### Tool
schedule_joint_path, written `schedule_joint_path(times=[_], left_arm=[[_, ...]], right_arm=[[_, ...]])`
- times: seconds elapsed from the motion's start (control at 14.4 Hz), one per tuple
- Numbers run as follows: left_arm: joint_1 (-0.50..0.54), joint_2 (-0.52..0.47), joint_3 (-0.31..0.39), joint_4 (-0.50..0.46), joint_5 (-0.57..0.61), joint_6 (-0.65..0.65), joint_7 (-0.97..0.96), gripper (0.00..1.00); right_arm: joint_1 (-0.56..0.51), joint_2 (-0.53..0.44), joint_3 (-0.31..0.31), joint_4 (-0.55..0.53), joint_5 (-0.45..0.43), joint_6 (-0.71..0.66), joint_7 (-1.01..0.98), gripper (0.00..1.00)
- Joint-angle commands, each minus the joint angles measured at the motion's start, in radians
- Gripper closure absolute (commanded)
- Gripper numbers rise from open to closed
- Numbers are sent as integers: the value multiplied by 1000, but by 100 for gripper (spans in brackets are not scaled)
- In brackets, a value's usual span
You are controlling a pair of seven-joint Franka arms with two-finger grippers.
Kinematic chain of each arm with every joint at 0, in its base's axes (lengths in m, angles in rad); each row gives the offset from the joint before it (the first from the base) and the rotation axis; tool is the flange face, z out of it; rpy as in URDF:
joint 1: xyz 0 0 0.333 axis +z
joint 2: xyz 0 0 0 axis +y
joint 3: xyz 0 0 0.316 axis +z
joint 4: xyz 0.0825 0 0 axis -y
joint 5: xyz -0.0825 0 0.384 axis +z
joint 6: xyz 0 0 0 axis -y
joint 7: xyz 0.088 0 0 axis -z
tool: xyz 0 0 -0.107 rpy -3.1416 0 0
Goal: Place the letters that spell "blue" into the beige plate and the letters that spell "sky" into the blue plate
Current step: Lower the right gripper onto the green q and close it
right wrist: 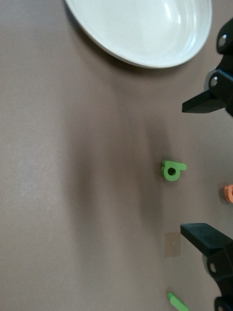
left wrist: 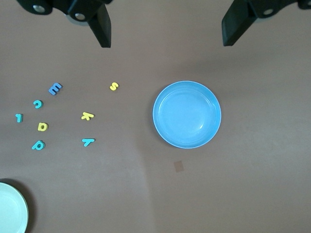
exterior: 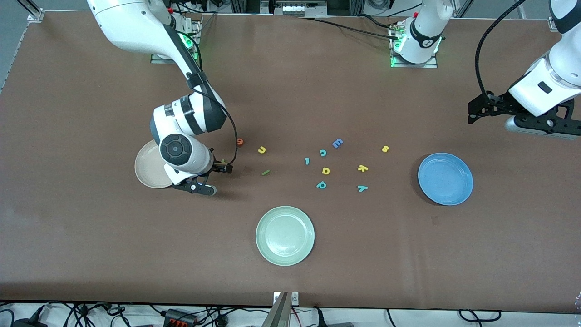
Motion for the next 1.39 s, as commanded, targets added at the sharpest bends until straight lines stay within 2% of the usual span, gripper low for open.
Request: schedule_joint_path(times=[0.0, 0.69, 0.97, 1.32], left_arm=[[1, 9, -1, 28, 15, -25, 12, 0], [-2, 7, -1, 29, 15, -34, 9, 0], [-9, 7, -3, 29, 15, -34, 7, 0], [-9, 6, -1, 29, 15, -50, 9, 0]], right_arm=[[3, -8, -12, -21, 12, -5, 42, 0], [-6, 1, -14, -36, 13, 6, 100, 0], [26, 3, -9, -103, 12, 96, 166, 0], [44, 35, -9, -113, 13, 146, 202, 0]])
